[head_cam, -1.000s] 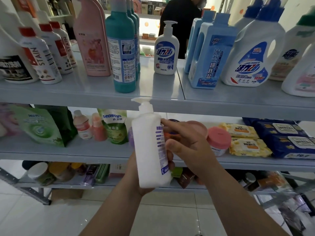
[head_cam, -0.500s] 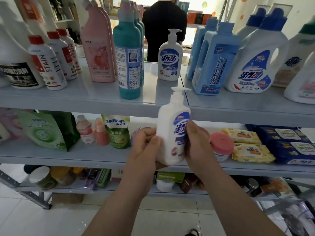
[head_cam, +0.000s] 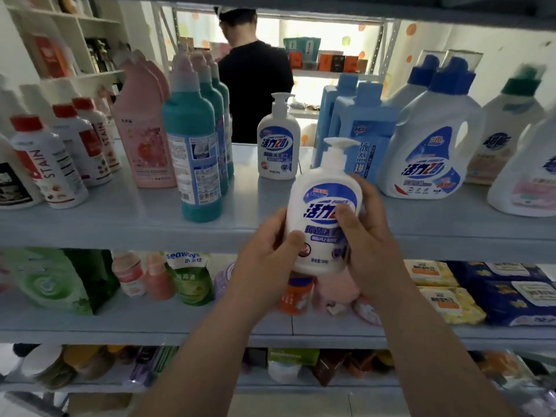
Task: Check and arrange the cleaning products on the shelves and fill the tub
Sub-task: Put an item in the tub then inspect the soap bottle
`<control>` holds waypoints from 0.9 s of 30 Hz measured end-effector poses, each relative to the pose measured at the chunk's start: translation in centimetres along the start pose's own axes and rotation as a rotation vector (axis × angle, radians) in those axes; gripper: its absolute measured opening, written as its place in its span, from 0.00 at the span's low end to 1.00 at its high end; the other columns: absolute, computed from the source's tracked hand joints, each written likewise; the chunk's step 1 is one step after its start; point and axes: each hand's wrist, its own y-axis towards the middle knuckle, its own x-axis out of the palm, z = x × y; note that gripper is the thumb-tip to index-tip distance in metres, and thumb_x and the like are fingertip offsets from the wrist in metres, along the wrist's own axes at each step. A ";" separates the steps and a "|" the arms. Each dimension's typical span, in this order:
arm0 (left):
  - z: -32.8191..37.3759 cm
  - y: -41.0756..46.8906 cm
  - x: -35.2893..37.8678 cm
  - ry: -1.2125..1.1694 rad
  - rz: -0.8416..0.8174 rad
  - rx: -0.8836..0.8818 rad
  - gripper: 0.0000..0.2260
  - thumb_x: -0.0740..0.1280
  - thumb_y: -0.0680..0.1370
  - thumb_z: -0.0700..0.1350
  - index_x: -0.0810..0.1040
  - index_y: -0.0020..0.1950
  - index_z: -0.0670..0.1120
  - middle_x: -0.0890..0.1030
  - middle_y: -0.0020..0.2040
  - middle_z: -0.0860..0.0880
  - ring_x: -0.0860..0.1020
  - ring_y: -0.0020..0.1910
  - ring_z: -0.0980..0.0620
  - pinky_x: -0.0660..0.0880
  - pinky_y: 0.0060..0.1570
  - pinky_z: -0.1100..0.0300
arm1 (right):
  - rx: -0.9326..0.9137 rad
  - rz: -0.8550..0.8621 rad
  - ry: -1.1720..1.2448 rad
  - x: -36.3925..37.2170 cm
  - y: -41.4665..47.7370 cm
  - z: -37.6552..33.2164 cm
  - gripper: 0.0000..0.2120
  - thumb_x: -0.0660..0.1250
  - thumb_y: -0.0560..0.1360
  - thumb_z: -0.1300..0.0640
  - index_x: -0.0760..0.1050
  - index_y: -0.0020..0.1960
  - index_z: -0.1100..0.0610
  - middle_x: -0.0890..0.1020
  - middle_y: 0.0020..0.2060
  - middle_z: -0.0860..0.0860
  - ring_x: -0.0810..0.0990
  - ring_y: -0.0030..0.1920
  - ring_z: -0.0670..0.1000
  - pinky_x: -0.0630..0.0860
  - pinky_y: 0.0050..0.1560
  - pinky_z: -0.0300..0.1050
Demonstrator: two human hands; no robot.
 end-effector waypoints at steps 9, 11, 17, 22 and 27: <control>2.5 15.0 0.2 0.447 0.246 0.096 0.24 0.65 0.82 0.46 0.63 0.77 0.51 0.71 0.70 0.46 0.74 0.66 0.46 0.74 0.67 0.44 | -0.248 0.197 -0.227 -1.3 4.3 0.8 0.22 0.68 0.79 0.52 0.65 0.69 0.40 0.77 0.65 0.51 0.82 0.59 0.47 0.84 0.47 0.42; 2.3 18.3 0.1 0.506 0.305 0.078 0.39 0.72 0.77 0.44 0.53 0.81 0.51 0.63 0.75 0.43 0.68 0.71 0.44 0.70 0.72 0.45 | -0.265 0.198 -0.263 -1.3 4.8 1.5 0.22 0.68 0.80 0.52 0.65 0.68 0.36 0.75 0.67 0.52 0.81 0.61 0.48 0.84 0.49 0.43; 0.2 24.1 -0.6 0.410 0.324 -0.055 0.54 0.79 0.70 0.51 0.43 0.82 0.54 0.66 0.76 0.44 0.66 0.74 0.40 0.68 0.71 0.38 | -0.280 0.203 -0.356 -1.4 5.8 3.0 0.25 0.68 0.76 0.40 0.62 0.68 0.26 0.73 0.69 0.50 0.78 0.66 0.53 0.84 0.55 0.56; -0.3 23.4 -0.4 0.395 0.366 0.001 0.38 0.80 0.70 0.52 0.62 0.72 0.49 0.70 0.68 0.44 0.73 0.62 0.45 0.74 0.58 0.51 | -0.301 0.226 -0.418 -1.6 5.9 3.6 0.27 0.67 0.76 0.38 0.61 0.72 0.31 0.72 0.69 0.50 0.77 0.67 0.53 0.83 0.55 0.56; 0.4 18.4 -0.4 0.417 0.335 0.062 0.29 0.78 0.72 0.51 0.62 0.61 0.49 0.76 0.57 0.49 0.78 0.54 0.47 0.79 0.52 0.49 | -0.287 0.233 -0.451 -1.6 5.2 3.5 0.30 0.70 0.80 0.50 0.60 0.75 0.37 0.70 0.71 0.49 0.76 0.69 0.53 0.83 0.58 0.56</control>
